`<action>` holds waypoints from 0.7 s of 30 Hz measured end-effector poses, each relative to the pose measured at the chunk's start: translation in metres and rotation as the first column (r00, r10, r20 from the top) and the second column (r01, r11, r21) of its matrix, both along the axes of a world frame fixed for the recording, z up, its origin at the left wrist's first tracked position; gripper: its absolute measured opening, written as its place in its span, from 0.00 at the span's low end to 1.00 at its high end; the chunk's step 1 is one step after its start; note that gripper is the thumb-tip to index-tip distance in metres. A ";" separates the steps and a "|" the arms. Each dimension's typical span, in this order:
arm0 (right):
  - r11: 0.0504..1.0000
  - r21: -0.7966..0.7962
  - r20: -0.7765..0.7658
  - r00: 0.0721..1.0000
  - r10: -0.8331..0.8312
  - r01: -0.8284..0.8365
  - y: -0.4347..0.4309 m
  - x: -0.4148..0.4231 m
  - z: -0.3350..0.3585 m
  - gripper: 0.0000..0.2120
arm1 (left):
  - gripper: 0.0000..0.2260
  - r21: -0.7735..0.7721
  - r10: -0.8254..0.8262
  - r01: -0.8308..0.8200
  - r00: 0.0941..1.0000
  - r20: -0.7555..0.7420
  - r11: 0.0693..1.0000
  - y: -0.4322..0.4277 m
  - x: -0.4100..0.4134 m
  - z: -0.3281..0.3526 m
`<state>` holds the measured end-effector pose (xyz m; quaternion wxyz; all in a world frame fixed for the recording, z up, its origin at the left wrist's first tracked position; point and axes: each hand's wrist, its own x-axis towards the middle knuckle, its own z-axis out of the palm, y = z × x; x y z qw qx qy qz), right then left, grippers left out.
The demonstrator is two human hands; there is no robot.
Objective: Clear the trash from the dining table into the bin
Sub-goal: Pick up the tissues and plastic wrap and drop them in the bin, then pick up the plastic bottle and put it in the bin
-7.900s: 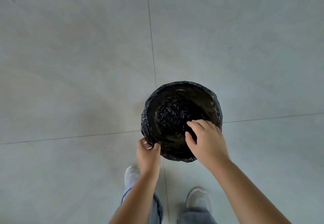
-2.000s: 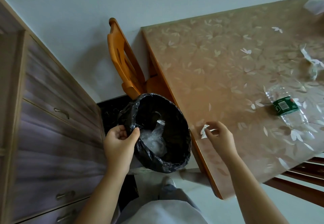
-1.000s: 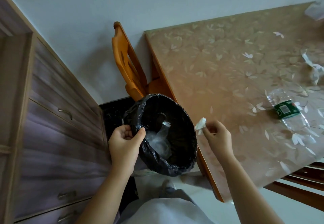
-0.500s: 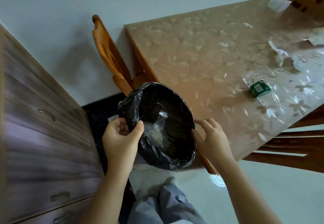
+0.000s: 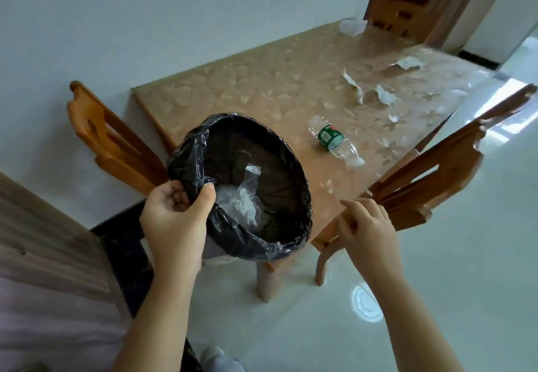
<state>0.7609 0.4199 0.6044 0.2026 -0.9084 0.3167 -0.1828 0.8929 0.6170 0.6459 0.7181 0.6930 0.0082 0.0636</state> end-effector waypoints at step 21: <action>0.990 -0.085 0.010 0.993 0.114 -0.113 -0.240 -0.044 0.011 0.14 | 0.07 -0.077 0.236 -0.232 0.971 0.042 0.970 -0.219 -0.050 0.022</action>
